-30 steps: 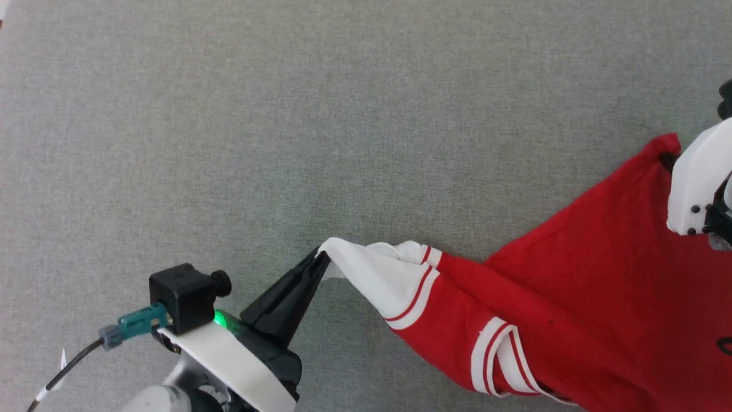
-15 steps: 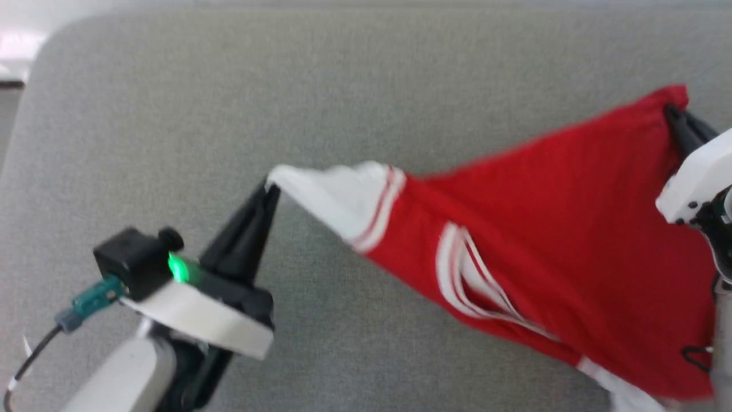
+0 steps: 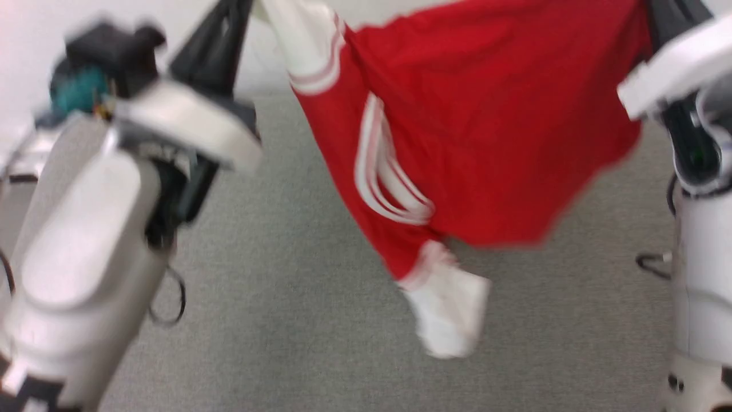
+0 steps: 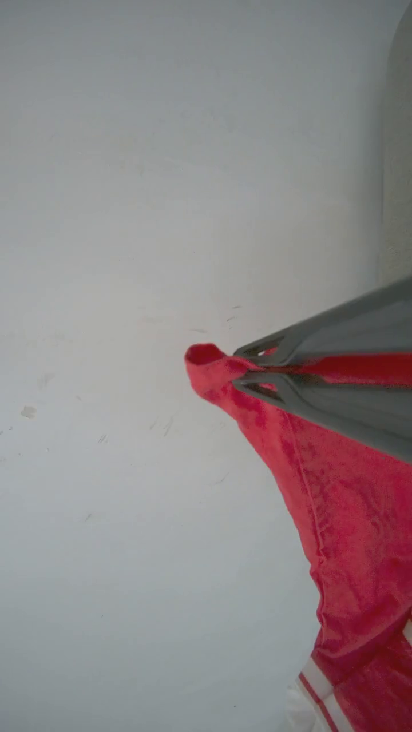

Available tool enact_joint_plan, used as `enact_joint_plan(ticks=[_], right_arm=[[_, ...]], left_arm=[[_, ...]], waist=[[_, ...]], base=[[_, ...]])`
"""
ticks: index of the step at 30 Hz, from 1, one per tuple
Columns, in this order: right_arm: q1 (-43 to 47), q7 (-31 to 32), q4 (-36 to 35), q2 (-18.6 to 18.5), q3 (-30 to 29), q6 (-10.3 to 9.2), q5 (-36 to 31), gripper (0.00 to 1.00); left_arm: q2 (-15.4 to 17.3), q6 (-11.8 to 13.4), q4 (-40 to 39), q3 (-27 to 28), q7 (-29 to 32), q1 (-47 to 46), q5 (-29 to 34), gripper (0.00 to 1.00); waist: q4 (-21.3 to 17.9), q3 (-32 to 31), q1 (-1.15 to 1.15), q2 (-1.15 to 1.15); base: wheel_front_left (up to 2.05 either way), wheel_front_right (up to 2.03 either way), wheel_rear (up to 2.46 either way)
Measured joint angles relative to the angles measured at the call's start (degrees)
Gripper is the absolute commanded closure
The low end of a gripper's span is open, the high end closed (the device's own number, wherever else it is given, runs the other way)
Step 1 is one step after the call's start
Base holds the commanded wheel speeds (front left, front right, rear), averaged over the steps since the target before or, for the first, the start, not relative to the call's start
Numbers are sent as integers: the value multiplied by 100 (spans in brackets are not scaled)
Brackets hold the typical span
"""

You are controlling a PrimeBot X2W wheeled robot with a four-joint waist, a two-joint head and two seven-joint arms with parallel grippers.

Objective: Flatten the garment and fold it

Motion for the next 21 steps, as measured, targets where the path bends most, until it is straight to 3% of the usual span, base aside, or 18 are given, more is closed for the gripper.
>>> enact_joint_plan(ticks=[6, 10, 21], right_arm=[[-984, -91, 701, 68, 154, 0, -205, 100], [-1534, -155, 1210, 83, 165, 0, -363, 100], [-2671, -323, 2487, 103, 302, 0, -480, 100]], left_arm=[[-242, -325, 1141, -107, 464, -1312, 0, 100], [-405, -326, 1766, -38, 639, -1966, -74, 100], [-355, -280, 2802, 187, 758, -3257, -23, 100]], waist=[[-177, -287, 0, 0], [-319, -354, 1, 0], [-594, -3, 2, 0]], base=[[0, 0, 0], [0, 0, 0], [0, 0, 0]])
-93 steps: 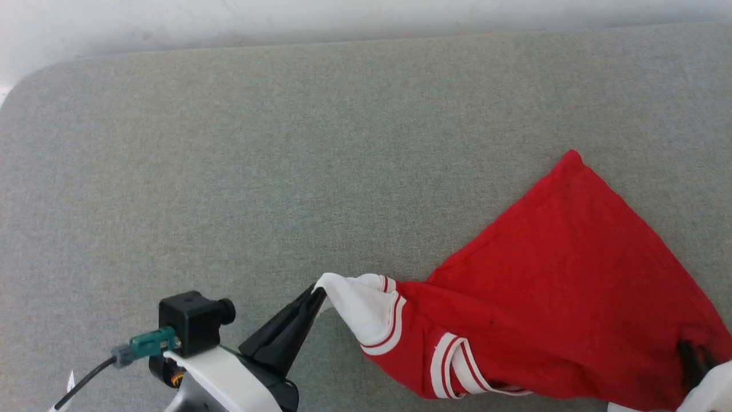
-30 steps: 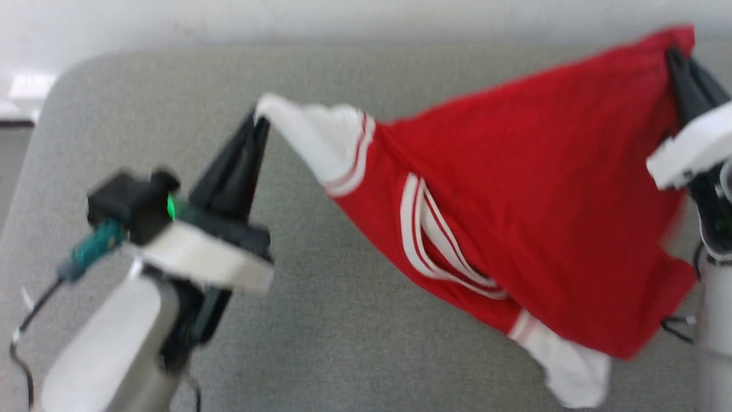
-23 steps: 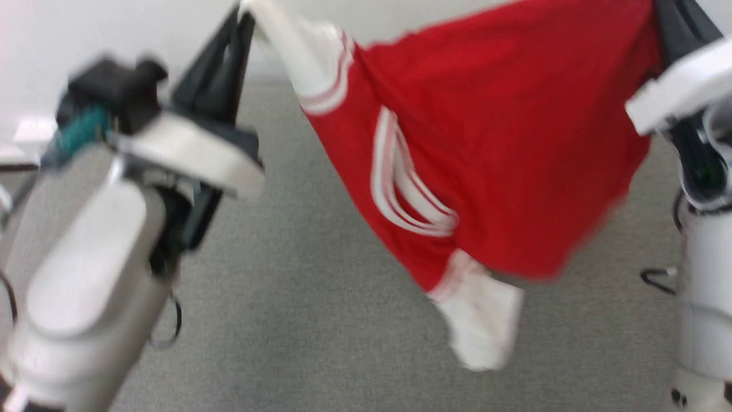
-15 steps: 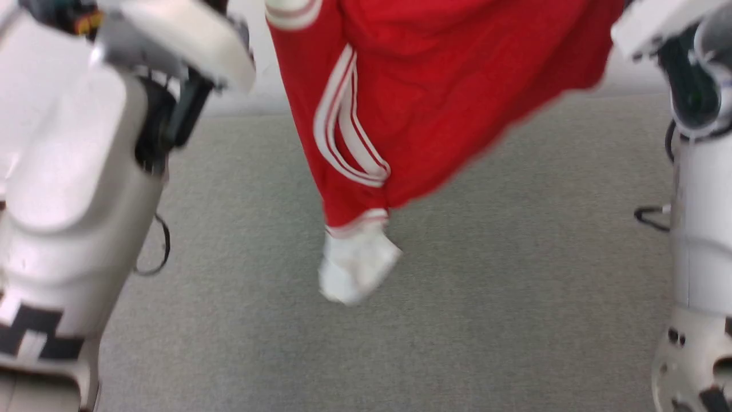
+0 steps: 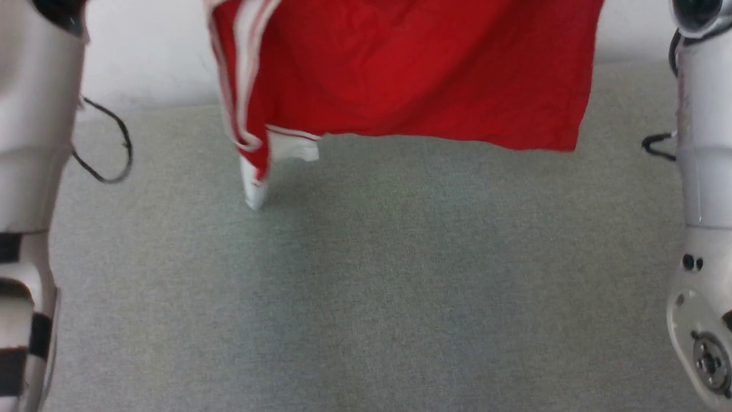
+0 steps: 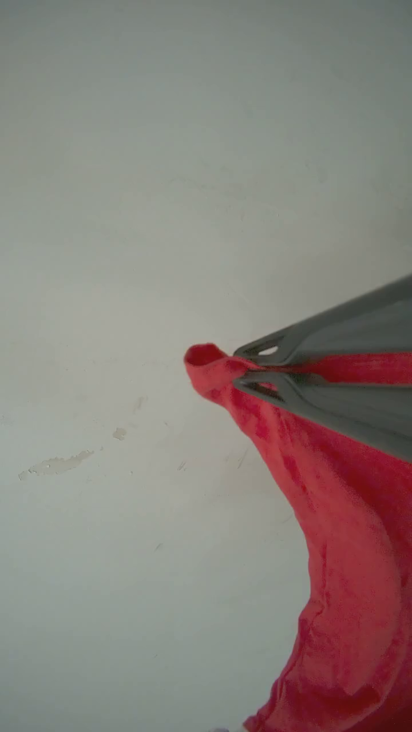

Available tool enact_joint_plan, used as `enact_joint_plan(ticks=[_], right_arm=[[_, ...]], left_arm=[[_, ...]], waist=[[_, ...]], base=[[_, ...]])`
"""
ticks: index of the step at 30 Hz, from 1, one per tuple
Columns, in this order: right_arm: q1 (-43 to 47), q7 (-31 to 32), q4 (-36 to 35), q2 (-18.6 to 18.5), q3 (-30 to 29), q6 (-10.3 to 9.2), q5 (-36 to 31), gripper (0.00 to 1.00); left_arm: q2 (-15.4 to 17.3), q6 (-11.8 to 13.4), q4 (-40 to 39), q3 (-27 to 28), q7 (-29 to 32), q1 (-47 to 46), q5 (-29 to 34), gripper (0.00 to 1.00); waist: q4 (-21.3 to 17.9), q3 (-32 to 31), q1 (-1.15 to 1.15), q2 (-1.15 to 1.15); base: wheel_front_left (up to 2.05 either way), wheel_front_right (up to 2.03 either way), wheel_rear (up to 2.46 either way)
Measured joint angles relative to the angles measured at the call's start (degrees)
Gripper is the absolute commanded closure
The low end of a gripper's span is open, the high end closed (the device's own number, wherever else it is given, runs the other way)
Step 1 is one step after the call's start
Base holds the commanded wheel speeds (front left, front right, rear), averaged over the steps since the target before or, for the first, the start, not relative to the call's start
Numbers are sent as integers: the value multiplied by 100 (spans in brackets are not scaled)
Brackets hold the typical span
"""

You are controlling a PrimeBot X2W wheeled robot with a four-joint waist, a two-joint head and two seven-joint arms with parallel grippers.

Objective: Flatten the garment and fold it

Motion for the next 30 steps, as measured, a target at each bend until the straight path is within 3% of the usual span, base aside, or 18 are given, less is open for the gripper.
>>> enact_joint_plan(ticks=[9, 17, 30], right_arm=[[-1075, -198, 332, 0, -200, 0, -410, 100], [-1935, -632, 555, 3, -411, 0, -929, 100], [-2130, -1666, 988, 8, -592, 1, -1936, 100]], left_arm=[[27, -137, 269, -21, -63, -1344, 253, 100], [-79, -353, 434, -77, -588, -2216, 409, 100], [-191, -804, 912, -136, -1842, -2035, 389, 100]], waist=[[-127, 882, 1, 0], [-180, 1909, 2, 0], [-51, 3290, 1, 0]], base=[[0, 0, 0], [0, 0, 0], [0, 0, 0]])
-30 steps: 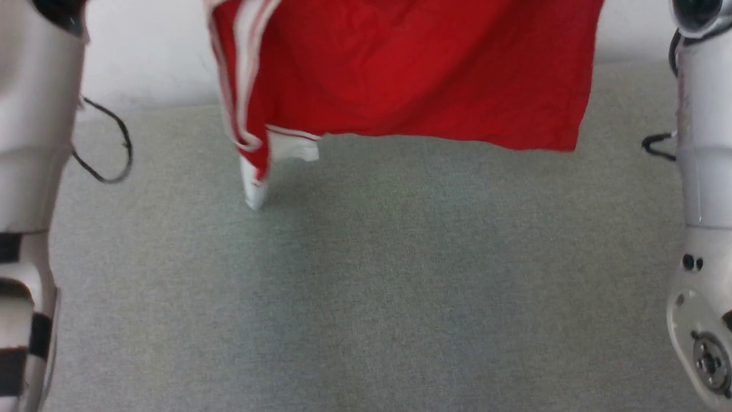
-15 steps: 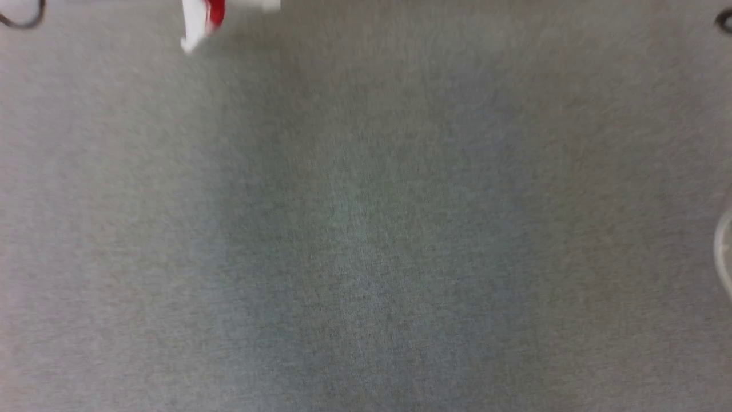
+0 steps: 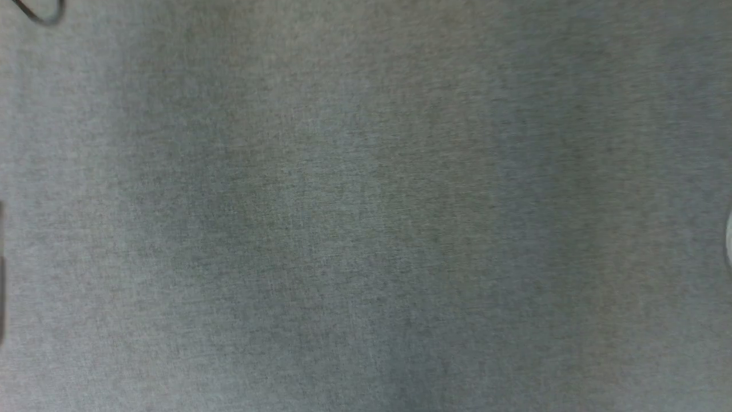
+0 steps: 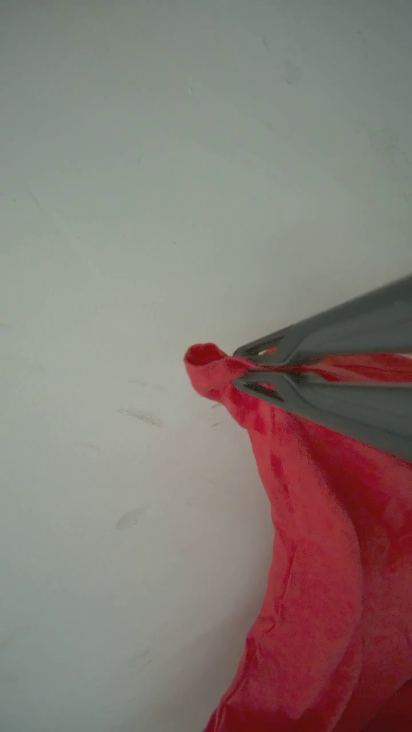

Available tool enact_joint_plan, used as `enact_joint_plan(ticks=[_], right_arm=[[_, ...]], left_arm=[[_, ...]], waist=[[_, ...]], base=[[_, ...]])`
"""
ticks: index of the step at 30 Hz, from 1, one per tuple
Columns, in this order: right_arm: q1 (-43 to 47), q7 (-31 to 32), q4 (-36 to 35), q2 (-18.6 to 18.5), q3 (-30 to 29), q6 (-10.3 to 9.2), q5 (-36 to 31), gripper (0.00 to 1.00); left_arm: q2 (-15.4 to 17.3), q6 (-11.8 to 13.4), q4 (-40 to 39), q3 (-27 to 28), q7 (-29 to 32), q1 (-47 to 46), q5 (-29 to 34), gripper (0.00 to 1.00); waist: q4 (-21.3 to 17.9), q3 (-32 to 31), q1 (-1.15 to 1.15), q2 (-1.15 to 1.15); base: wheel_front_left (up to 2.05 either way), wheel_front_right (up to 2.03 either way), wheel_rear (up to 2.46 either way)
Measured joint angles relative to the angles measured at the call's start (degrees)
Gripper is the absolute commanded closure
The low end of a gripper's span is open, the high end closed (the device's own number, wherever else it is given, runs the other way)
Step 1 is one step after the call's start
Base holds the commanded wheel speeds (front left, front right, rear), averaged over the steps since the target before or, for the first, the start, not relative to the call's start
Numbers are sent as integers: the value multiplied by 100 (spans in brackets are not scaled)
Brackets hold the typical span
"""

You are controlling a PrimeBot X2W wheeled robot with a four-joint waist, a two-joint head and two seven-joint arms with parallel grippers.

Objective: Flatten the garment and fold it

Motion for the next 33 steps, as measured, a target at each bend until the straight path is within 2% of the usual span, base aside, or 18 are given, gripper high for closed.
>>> enact_joint_plan(ticks=[4, 8, 13, 18, 21, 24, 29, 33], right_arm=[[244, -252, 243, -1, 225, 0, 33, 100], [615, -478, 302, -11, 580, 0, 337, 100], [1277, -510, -89, -350, 1078, 0, 1149, 100], [2583, -260, -995, -803, 1352, 0, 2132, 100], [3535, -74, -1631, -1047, 1313, 0, 2568, 100], [4409, 105, -2254, -1137, 1138, -1, 2850, 100], [5605, 322, -3161, -1021, 850, -1, 3007, 100], [6441, 455, -3638, -849, 712, -1, 3037, 100]], left_arm=[[-1, -115, 11, -115, -91, 437, -204, 100], [160, -151, -356, -368, -107, 989, -564, 100], [610, -157, -1426, -786, -31, 1853, -1179, 100], [1198, -113, -2301, -835, 42, 3166, -1506, 100], [1402, 174, -2905, -907, 51, 4090, -1606, 100], [1572, 577, -3494, -1014, 45, 4936, -1617, 100], [1716, 1149, -4236, -1087, 2, 6143, -1718, 100], [1749, 1377, -4556, -1184, -26, 6942, -1946, 100]], waist=[[103, 153, 0, 0], [162, 60, -2, 0], [220, -199, -3, 0], [264, -542, -3, 0], [280, -778, -3, 0], [295, -1012, -4, 0], [305, -1365, -4, 0], [301, -1628, -3, 0]], base=[[0, 0, 0], [0, 0, 0], [0, 0, 0], [0, 0, 0], [0, 0, 0], [0, 0, 0], [0, 0, 0], [0, 0, 0]])
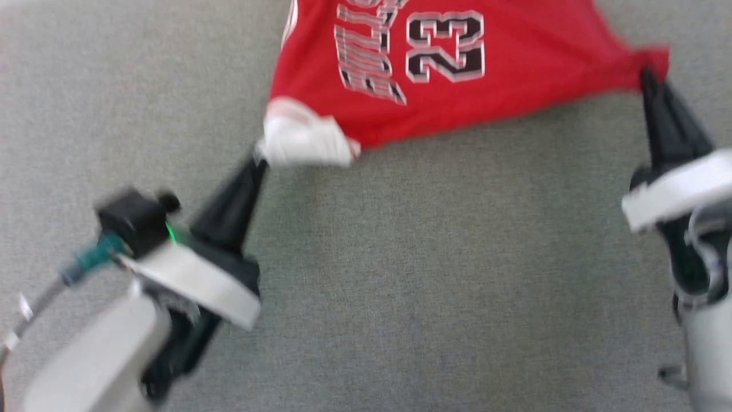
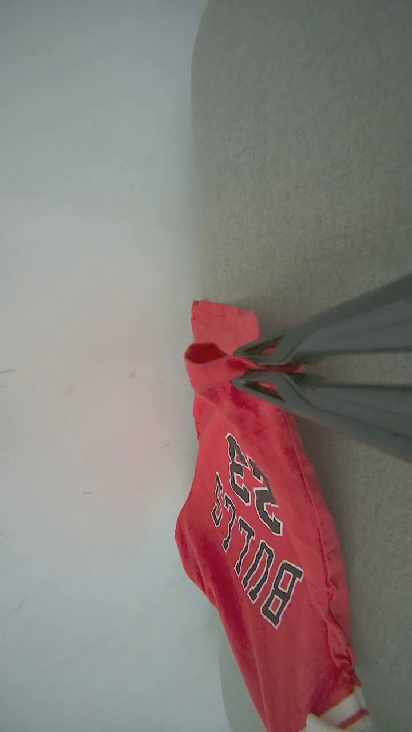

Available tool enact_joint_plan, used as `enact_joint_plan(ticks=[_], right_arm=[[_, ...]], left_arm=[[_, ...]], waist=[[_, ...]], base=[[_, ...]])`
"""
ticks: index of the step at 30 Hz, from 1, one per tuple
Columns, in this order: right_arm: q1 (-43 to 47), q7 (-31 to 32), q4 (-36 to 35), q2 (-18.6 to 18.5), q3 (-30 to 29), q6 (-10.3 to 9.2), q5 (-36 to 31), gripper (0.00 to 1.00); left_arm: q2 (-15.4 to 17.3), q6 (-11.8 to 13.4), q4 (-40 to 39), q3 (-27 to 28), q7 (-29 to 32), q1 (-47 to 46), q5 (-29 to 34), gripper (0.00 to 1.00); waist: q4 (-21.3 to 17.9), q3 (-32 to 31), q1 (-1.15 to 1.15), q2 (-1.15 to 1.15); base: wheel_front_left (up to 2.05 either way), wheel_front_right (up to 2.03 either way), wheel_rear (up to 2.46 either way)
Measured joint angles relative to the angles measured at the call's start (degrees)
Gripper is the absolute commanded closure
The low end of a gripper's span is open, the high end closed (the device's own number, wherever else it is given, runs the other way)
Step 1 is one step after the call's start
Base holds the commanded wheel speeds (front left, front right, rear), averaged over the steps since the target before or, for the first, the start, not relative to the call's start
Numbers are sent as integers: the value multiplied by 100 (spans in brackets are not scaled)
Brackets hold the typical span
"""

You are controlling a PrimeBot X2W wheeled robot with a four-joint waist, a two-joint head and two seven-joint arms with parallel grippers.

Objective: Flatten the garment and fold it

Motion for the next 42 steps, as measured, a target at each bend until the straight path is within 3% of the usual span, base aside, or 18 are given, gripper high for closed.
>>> enact_joint_plan(ticks=[7, 15, 25, 33, 42], right_arm=[[1187, 213, -487, 268, -279, 0, 1, 100], [2420, 582, -1028, 523, -567, 0, 179, 100], [3887, 1716, -1916, 698, -883, -1, 530, 100], [4628, 2468, -2598, 760, -1035, -1, 787, 100], [4686, 2580, -2953, 809, -1240, 0, 847, 100]], left_arm=[[68, 248, -96, -332, 112, 956, -219, 100], [136, 264, -216, -611, 402, 1729, -684, 100], [569, 425, -813, -793, 940, 2520, -1267, 100], [876, 661, -1539, -806, 1061, 3038, -1612, 100], [1049, 794, -1941, -717, 1036, 3020, -1444, 100]], waist=[[46, -485, 0, 0], [188, -1042, 0, 0], [362, -1625, 1, 0], [373, -1928, 1, 0], [331, -1813, 1, 0]], base=[[0, 0, 0], [0, 0, 0], [0, 0, 0], [0, 0, 0], [0, 0, 0]])
